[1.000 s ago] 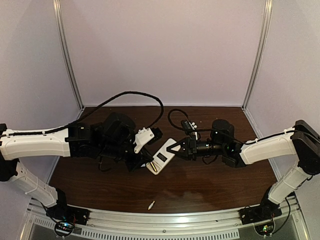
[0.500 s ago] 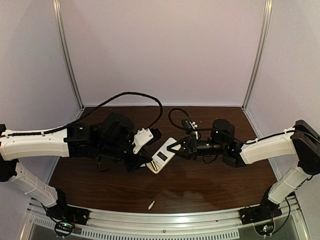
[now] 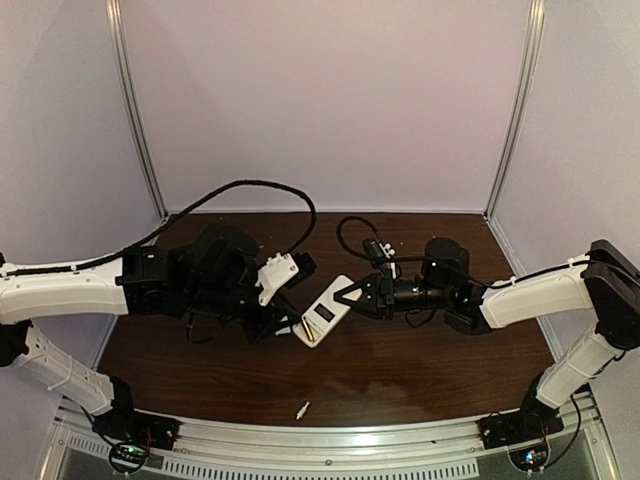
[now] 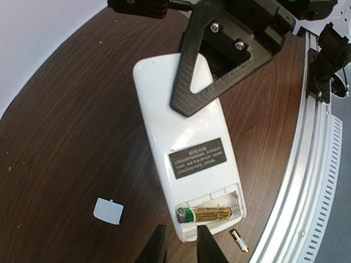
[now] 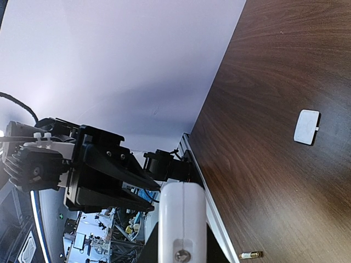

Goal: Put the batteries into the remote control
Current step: Adjust the battery in the battery compartment, then load the battery into the battery compartment.

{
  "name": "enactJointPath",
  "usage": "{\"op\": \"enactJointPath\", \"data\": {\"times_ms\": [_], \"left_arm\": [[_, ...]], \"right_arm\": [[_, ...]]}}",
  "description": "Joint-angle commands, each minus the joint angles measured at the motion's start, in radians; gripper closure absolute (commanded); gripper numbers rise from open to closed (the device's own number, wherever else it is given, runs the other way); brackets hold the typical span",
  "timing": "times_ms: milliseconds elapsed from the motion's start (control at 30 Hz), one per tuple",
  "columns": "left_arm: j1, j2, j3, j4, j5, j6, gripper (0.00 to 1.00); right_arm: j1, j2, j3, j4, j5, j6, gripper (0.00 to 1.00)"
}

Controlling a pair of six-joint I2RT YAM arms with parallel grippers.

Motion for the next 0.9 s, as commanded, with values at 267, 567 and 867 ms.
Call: {"op": "enactJointPath", "data": {"times_ms": [267,567,867], "left_arm": [[0.006,0.011,0.035,0.040,0.008,0.047,0.82],[0.006,0.047,0.044,0.043,0.027,0.063,0.88],[0.006,0.033,0.021,0.026,0.037,0.058,0.97]], "right_arm": [[-0.002,0.004,-0.003,0.048,0.007,0.009,1.00],[-0.002,0.004,-0.004,0.049,0.005,0.010,1.00],[-0.009,0.002,-0.010,0.063,0.010,0.016,1.00]]}}
